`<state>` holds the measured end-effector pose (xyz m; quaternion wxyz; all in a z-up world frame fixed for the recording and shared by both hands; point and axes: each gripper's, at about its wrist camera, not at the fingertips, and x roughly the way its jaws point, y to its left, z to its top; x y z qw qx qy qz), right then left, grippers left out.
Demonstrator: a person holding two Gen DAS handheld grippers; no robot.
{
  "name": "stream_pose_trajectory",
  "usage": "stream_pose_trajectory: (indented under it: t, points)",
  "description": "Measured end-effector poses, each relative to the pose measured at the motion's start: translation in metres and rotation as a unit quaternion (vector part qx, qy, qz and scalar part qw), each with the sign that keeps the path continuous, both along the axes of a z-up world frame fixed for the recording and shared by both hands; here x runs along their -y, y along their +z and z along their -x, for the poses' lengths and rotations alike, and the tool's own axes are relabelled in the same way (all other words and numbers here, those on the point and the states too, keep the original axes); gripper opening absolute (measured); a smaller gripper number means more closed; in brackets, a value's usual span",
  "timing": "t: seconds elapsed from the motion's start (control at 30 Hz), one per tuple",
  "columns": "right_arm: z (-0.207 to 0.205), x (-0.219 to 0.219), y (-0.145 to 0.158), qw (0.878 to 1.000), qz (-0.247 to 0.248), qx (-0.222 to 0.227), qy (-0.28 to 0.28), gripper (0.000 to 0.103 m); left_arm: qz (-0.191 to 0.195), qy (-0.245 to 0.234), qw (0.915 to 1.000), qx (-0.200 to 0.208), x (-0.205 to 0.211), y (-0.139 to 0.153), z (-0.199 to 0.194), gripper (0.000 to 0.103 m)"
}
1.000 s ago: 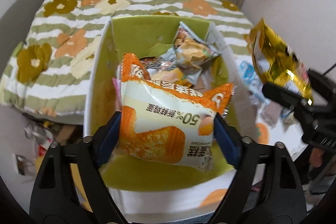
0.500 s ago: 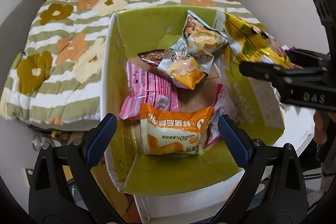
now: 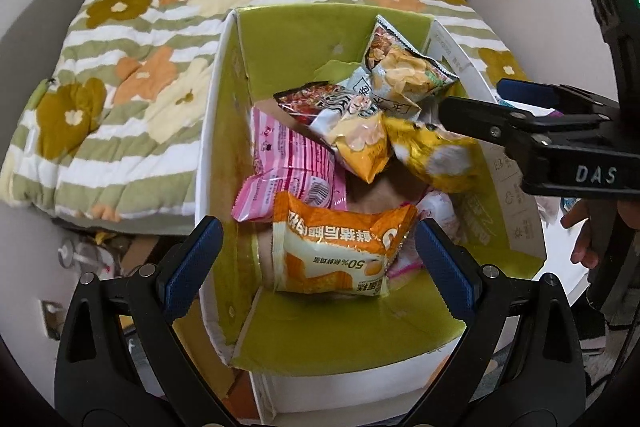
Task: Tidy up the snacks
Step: 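Carry both packets into the green box and open both tools, then move both tools back toward the snack pile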
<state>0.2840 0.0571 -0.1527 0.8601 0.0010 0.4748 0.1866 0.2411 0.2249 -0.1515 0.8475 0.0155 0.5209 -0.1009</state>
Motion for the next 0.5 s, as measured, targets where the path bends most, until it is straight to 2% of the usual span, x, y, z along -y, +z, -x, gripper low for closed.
stream_pose_trajectory:
  t: [0.5]
  points:
    - [0.024,0.009,0.017,1.000,0.000,0.010,-0.002,0.097,-0.006,-0.001,0.9999,0.012,0.000,0.012,0.013,0.096]
